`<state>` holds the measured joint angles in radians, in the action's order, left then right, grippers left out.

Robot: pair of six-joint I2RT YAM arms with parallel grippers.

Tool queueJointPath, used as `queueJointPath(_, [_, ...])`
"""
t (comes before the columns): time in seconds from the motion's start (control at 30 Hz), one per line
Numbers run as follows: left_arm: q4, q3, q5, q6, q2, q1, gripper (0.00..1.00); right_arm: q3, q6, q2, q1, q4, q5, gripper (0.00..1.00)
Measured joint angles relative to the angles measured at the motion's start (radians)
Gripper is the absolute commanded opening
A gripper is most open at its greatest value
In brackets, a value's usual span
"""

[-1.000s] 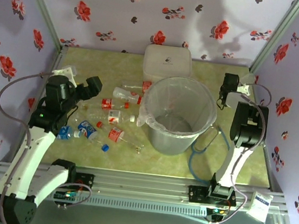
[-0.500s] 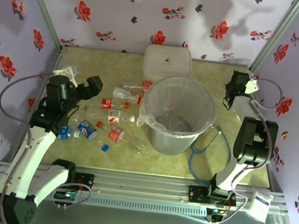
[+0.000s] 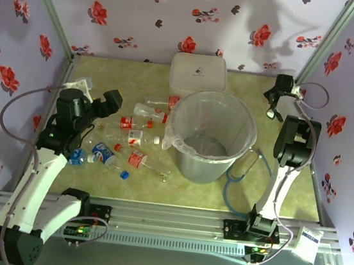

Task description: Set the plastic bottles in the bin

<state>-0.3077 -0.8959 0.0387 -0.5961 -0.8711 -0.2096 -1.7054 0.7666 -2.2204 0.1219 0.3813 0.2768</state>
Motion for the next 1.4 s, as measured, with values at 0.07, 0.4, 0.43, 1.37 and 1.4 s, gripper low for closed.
queueJointPath(0.07, [0.0,0.001,0.0,0.0,0.0,0.0,0.97,-0.02,0.003,-0.035,0.0,0.02,0.0,0.99])
queueJointPath(0.4, [0.0,0.002,0.0,0.0,0.0,0.0,0.97,0.008,0.019,-0.048,0.002,0.016,0.003,0.56])
queueJointPath(0.43, [0.0,0.002,0.0,0.0,0.0,0.0,0.97,0.033,0.022,-0.034,0.003,0.002,-0.001,0.54])
queueJointPath(1.37, [0.034,0.008,0.042,-0.027,0.011,-0.002,0.97,0.203,-0.086,0.306,-0.082,0.023,-0.051,0.78])
queueJointPath(1.4, [0.034,0.009,0.042,-0.027,0.014,-0.002,0.97,0.178,-0.086,0.26,-0.079,0.038,-0.041,0.78])
